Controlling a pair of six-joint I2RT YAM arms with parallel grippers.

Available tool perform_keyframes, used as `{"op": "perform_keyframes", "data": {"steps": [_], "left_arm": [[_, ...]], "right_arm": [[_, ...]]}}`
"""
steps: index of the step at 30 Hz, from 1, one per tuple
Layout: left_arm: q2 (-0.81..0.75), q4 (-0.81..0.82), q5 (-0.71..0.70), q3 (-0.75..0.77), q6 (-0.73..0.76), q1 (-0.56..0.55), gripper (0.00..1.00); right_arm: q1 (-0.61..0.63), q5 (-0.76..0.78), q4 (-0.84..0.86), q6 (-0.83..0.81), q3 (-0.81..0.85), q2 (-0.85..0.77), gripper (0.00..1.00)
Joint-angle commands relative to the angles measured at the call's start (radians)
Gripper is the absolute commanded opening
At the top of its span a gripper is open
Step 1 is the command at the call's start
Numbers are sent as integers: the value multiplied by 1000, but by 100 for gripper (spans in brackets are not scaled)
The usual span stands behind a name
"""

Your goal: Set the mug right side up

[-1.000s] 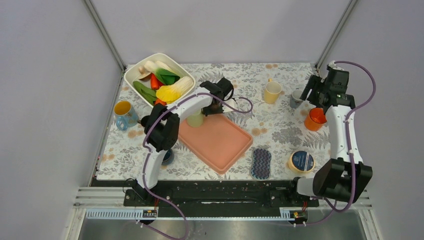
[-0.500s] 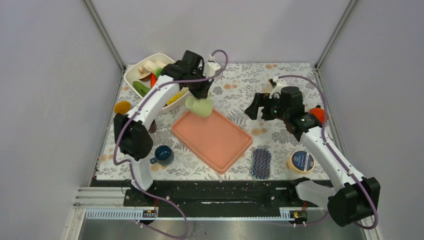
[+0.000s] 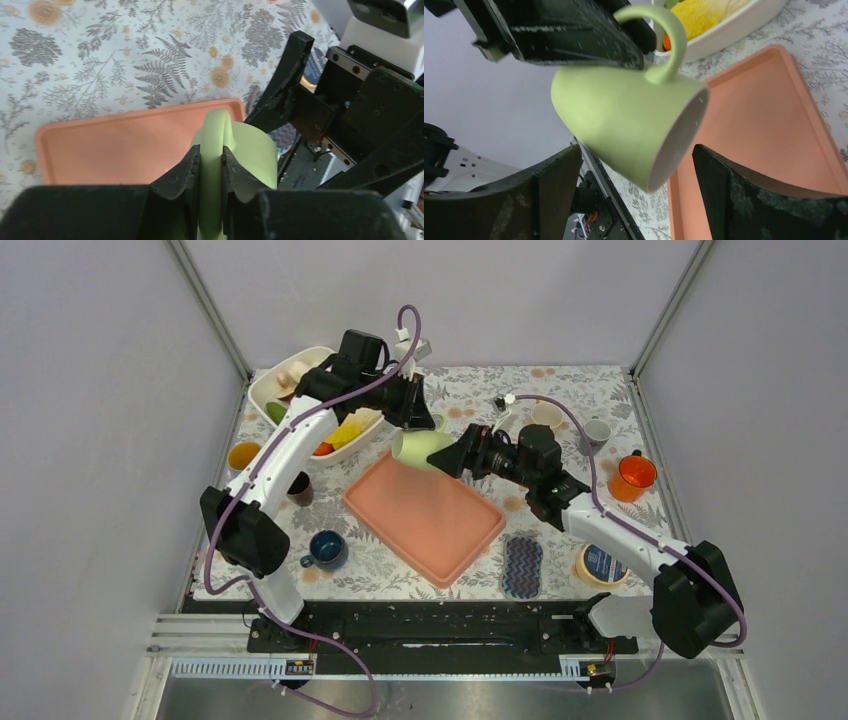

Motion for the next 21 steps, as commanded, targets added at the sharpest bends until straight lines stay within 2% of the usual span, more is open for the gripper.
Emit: {"op": "perform_keyframes", "data": {"steps": [1, 3, 4, 6, 7, 8, 9, 10, 11, 12, 14, 16, 17, 21], "left_arm": [[-94, 134, 141, -18, -120, 4, 0], [-94, 151, 165, -30, -139, -2, 0], [-93, 162, 176, -39, -145, -5, 0], [-93, 188, 199, -66, -167, -7, 0], [-93, 201, 217, -78, -178, -6, 0], [-92, 206, 224, -86, -185, -6, 0], [-92, 212, 225, -92, -189, -4, 0], [-95, 215, 222, -97, -190, 1, 0], [-98, 218, 209, -100, -189, 10, 2], [-101, 217, 188, -103, -187, 21, 19], [-111, 214, 127, -111, -179, 47, 63], [-117, 202, 72, -111, -165, 81, 90], [-117, 195, 64, -105, -156, 104, 98], [-95, 94, -51, -39, -37, 179, 99]], "right_arm": [[19, -76, 181, 94, 82, 40, 84], [27, -125, 276, 143, 88, 60, 77], [28, -137, 312, 161, 90, 66, 70], [30, -148, 377, 173, 92, 68, 49], [30, -142, 382, 168, 91, 62, 33], [30, -130, 368, 154, 91, 55, 17], [29, -112, 332, 126, 90, 39, 5], [28, -84, 262, 84, 94, 21, 0], [29, -46, 169, 26, 103, 0, 0], [28, 5, 67, -35, 117, -22, 0], [29, 117, -135, -199, 157, -52, 0], [26, 249, -307, -323, 188, -66, 0], [21, 306, -393, -374, 198, -66, 0], [-37, 511, -593, -498, 220, -39, 0]]}}
